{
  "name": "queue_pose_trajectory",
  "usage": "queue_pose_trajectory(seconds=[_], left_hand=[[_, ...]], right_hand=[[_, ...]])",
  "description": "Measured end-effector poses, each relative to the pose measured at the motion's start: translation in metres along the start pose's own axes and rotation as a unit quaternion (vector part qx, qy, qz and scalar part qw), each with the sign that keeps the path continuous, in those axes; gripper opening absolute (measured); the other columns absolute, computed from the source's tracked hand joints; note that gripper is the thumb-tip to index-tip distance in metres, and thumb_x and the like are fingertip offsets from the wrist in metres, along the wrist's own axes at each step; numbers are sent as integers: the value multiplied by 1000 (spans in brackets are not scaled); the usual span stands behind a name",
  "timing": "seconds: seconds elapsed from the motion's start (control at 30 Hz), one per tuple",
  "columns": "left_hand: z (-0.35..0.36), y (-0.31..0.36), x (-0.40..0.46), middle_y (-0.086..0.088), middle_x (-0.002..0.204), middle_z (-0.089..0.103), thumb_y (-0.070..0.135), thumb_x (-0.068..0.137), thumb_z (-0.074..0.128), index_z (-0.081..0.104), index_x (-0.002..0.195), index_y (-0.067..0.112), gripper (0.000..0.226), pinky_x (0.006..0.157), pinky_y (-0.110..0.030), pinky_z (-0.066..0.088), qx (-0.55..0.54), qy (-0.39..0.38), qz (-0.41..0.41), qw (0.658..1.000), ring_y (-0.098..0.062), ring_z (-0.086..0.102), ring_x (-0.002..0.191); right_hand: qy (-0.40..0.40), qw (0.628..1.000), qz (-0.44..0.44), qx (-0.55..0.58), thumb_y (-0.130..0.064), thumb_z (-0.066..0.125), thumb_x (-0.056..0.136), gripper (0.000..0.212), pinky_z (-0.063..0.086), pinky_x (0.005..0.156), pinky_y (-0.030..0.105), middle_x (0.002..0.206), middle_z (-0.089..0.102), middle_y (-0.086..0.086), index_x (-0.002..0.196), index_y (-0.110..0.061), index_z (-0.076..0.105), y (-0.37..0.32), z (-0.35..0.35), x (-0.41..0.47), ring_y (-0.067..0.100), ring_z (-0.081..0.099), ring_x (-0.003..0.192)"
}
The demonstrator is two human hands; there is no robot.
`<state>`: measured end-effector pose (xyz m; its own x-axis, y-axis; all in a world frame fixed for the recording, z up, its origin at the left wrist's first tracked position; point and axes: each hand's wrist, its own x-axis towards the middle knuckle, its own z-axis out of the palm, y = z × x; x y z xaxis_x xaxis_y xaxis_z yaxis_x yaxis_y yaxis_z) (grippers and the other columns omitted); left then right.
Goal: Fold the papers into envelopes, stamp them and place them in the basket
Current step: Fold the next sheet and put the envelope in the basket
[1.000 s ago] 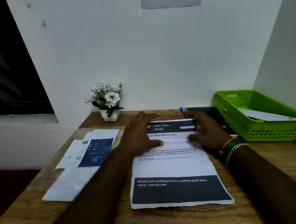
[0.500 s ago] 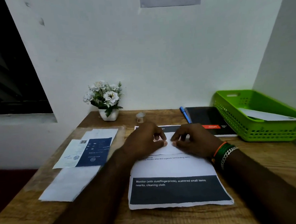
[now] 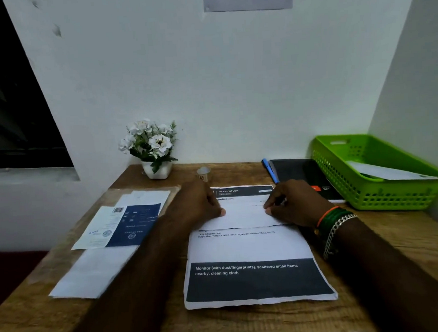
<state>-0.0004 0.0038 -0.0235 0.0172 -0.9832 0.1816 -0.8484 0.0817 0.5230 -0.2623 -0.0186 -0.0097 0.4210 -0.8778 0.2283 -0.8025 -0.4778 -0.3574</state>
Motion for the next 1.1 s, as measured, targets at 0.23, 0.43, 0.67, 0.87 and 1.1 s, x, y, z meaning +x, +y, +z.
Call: queue_pose_trajectory(seconds=[0.23, 0.43, 0.67, 0.87, 1.1], left_hand=[[11, 17, -6, 8, 88, 68, 46, 78, 83, 74, 88, 24, 26, 74, -26, 49, 36, -10, 29, 999, -9, 62, 85], [27, 38, -16, 4, 124, 55, 52, 89, 71, 65, 125, 28, 44, 101, -37, 44, 59, -52, 120, 990, -16, 52, 118], [24, 33, -15, 7, 122, 54, 63, 81, 72, 60, 111, 34, 43, 100, -41, 43, 80, -32, 86, 993, -18, 49, 119], [26, 34, -16, 9, 115, 54, 50, 78, 82, 57, 104, 32, 40, 90, -32, 43, -1, -20, 77, 997, -12, 52, 111], [29, 38, -19, 20, 107, 51, 43, 82, 79, 54, 109, 35, 38, 80, -29, 39, -45, 12, 118, 992, 4, 49, 91]], right_hand=[[-6, 1000, 10, -17, -25, 79, 80, 5, 52, 77, 21, 87, 74, -6, 85, -27, 80, -5, 1, 2, 8, 66, 79], [-4, 1000, 11, -22, -27, 79, 80, 2, 50, 72, 19, 81, 73, -8, 79, -28, 78, -6, 2, 3, 5, 65, 75], [13, 999, 30, -24, -45, 79, 76, 17, 54, 71, 28, 78, 69, -9, 76, -28, 75, -4, 9, 6, 4, 63, 73], [8, 999, -23, -28, -44, 75, 82, 26, 44, 76, 26, 97, 62, -7, 103, -29, 70, -4, 15, 6, 11, 57, 87], [75, 996, -34, 34, -33, 75, 83, 14, 41, 73, 30, 83, 63, -11, 79, -29, 63, -6, 21, 9, 15, 58, 87]])
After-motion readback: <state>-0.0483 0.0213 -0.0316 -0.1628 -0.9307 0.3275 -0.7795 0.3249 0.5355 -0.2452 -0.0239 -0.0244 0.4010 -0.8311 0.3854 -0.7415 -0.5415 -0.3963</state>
